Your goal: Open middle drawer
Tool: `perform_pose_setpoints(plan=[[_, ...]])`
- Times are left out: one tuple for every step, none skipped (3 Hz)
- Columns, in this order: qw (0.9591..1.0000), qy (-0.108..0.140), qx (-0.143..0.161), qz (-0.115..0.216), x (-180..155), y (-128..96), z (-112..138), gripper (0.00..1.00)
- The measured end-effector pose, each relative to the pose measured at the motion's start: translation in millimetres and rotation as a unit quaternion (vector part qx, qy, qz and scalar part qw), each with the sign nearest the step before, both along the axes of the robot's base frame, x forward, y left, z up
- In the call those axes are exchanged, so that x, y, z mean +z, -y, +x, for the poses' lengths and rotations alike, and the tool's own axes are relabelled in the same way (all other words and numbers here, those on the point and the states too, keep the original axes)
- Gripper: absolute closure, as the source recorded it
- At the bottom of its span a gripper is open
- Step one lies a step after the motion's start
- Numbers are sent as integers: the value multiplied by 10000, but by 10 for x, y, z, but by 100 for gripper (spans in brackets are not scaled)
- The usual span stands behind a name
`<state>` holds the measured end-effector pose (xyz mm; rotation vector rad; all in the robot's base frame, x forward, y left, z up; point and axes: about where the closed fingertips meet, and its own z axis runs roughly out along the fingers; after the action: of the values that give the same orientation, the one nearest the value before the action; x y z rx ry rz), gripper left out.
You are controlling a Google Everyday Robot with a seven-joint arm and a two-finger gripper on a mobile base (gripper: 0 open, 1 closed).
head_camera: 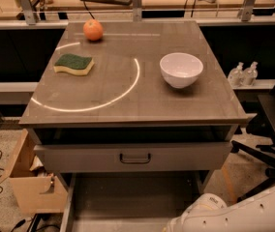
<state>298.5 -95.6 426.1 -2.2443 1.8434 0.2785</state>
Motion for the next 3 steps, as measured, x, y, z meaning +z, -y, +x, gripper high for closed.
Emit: perform_pose_setpoints(plan=[[10000, -3, -21, 2, -3, 1, -1, 82], [10000, -8, -17, 1, -3, -1, -6, 60], [10000, -11, -11, -1, -4, -1, -11, 29]])
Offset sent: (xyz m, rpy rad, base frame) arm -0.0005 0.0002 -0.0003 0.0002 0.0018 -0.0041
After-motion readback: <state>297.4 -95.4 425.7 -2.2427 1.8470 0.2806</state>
